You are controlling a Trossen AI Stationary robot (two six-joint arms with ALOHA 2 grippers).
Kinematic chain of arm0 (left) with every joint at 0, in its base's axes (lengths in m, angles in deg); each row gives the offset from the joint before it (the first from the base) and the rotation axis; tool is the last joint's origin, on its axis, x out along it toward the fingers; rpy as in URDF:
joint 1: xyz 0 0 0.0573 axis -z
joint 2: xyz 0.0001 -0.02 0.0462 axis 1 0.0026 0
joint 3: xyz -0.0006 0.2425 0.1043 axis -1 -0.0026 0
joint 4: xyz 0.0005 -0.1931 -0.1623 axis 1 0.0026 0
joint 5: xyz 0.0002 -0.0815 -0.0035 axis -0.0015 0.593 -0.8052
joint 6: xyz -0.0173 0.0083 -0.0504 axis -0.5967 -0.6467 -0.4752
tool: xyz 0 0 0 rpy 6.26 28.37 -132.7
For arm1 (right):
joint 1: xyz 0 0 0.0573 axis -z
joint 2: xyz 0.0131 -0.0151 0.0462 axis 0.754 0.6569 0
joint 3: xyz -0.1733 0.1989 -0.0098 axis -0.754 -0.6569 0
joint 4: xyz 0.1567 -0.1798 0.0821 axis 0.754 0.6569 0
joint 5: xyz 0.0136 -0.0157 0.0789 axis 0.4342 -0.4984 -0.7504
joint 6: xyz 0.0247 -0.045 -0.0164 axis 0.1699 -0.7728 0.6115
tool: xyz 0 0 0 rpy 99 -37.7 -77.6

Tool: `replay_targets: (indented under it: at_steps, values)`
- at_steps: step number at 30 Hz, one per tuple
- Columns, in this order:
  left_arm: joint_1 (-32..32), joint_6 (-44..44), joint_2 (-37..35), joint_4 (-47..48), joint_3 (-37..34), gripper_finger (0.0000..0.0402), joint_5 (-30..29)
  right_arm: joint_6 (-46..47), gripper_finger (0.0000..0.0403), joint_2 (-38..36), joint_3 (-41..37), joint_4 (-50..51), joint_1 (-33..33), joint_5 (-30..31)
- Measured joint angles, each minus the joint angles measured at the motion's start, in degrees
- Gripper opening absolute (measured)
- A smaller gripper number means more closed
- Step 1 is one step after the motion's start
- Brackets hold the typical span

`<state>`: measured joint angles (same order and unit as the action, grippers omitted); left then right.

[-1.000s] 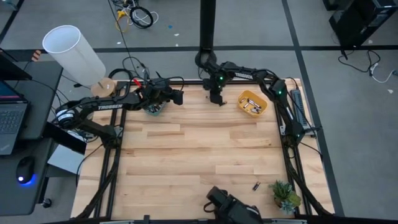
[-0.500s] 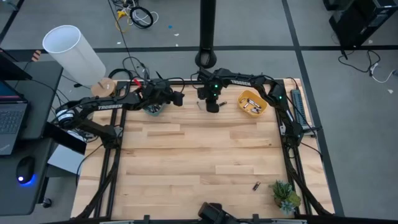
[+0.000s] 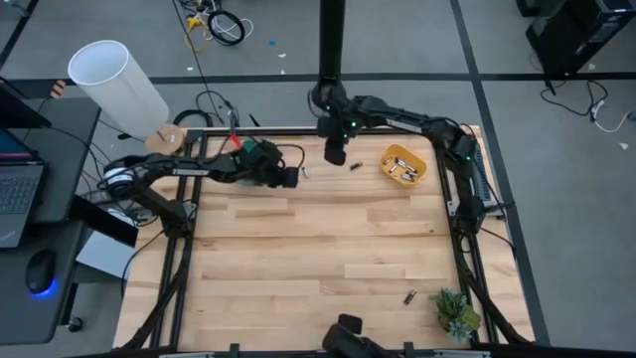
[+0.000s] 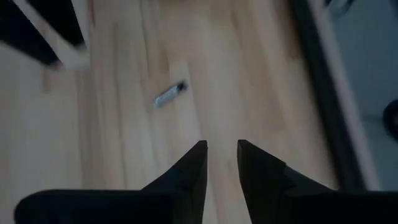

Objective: Sort batteries
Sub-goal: Put the silver battery into the yellow bin

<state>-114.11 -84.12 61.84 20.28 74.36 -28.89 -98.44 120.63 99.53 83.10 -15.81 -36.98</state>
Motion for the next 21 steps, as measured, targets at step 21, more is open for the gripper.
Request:
replay_targets:
  at_steps: [21]
  values:
    - [5.14,-6.02,3.44,0.87,0.02,0.0113,-20.27,0.20,0.0081,-4.55,0.02,-0.72,0.02,-0.67]
